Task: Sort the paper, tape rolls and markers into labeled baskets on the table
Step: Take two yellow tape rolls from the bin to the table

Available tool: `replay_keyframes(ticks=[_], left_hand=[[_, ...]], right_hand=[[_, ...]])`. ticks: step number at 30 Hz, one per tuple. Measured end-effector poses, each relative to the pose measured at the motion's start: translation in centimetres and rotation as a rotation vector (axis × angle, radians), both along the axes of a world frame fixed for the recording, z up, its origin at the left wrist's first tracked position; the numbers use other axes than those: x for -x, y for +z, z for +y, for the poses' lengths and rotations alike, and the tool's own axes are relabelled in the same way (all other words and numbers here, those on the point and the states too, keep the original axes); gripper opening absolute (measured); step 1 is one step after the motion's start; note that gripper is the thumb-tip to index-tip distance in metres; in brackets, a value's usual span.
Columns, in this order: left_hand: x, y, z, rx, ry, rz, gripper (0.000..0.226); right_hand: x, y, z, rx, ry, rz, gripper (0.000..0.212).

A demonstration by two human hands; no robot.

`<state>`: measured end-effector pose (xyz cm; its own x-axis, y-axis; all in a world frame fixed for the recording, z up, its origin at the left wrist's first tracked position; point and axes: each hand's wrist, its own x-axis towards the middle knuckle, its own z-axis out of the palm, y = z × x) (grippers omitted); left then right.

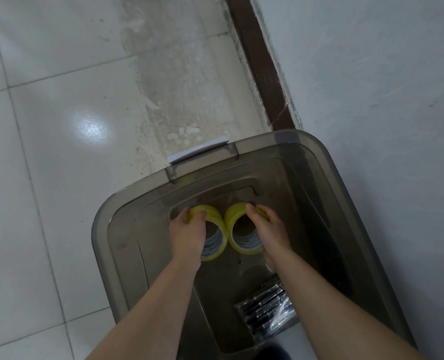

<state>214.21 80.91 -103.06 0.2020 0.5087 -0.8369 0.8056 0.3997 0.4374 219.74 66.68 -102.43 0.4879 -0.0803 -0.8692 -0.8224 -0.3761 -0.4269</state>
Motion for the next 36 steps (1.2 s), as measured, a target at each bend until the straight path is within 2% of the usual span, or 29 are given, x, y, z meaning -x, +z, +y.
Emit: replay_keyframes(ticks=[7,12,16,22,27,30,36], left_hand=[[1.0,2.3,-0.1,-0.040,-0.028,-0.020,0.042],[1.5,5.9,-0.3,-0.058,-0.049,-0.045,0.044],[1.3,11.5,-0.9,-0.071,-0.029,-0.105,0.053],[0.5,21.0,-0.8,-0.170,-0.101,-0.177,0.044],[-0.4,29.3,0.0,-0.181,-0.127,-0.230,0.054],[-0.6,34.1,0.3,-0.208,-0.135,-0.259,0.045],[-0.9,43.4,0.5,-0.250,-0.129,-0.340,0.057]], right_hand=[[1.1,2.0,-0.4,-0.038,-0.043,-0.118,0.051],[1.9,5.4,-1.0,-0.072,-0.041,-0.142,0.055],[1.8,10.1,-1.2,-0.074,-0.057,-0.169,0.055],[1.2,19.0,-0.9,-0.100,-0.091,-0.269,0.056],[0.8,27.1,-0.2,-0.114,-0.103,-0.354,0.071],[0.7,31.9,0.1,-0.135,-0.121,-0.399,0.068],[0.3,41.6,0.4,-0.165,-0.144,-0.519,0.062]])
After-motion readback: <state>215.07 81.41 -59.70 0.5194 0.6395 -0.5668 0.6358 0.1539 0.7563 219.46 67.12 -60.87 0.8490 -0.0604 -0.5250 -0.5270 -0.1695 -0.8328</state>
